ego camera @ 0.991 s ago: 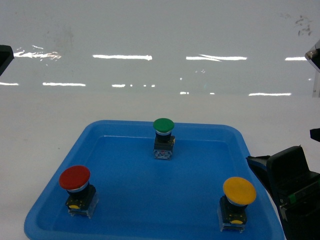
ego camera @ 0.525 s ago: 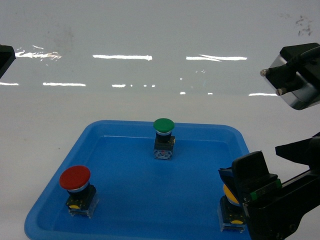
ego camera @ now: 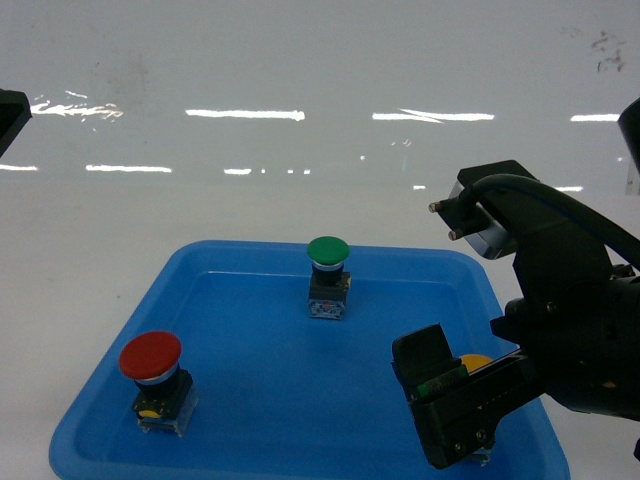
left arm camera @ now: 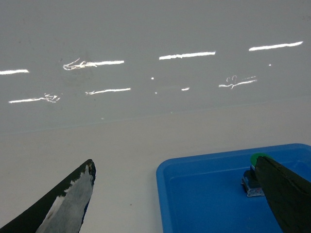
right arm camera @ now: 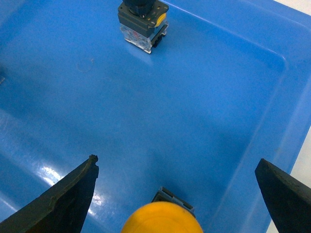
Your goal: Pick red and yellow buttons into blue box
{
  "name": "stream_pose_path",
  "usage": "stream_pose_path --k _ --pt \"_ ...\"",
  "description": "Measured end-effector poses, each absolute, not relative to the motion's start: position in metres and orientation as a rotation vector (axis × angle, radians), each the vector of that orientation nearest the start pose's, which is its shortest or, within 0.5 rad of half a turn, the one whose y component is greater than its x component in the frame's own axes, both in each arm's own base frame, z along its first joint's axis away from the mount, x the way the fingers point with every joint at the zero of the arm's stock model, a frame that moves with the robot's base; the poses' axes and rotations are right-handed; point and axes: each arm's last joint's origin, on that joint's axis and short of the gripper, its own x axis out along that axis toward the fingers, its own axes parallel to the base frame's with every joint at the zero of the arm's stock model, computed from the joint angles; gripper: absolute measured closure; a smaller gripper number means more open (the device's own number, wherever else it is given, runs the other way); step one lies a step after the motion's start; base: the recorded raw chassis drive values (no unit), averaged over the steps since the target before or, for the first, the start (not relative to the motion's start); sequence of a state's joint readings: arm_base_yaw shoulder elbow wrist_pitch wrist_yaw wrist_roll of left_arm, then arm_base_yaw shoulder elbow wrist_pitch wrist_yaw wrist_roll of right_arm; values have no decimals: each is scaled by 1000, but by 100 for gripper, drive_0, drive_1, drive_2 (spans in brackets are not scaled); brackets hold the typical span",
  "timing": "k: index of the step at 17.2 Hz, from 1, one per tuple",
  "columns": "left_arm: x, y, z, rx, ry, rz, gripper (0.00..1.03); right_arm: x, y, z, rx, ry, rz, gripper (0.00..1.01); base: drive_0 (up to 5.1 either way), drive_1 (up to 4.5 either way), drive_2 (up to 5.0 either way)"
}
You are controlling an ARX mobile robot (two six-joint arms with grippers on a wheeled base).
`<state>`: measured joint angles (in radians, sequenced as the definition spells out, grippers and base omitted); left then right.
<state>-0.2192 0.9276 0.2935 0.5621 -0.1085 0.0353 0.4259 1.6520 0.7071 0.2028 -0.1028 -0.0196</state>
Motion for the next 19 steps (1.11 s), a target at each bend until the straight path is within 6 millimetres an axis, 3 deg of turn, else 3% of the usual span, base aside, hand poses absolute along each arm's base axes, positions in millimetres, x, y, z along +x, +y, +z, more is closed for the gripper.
stream_pose_path --k 8,15,19 --pt "187 -38 211 47 69 -112 5 286 133 113 -172 787 516 5 0 0 0" --pt "187 -38 211 47 69 -112 5 278 136 106 -183 793 519 69 0 0 0" --pt "187 -38 211 47 69 -112 5 271 134 104 -167 774 501 71 0 0 0"
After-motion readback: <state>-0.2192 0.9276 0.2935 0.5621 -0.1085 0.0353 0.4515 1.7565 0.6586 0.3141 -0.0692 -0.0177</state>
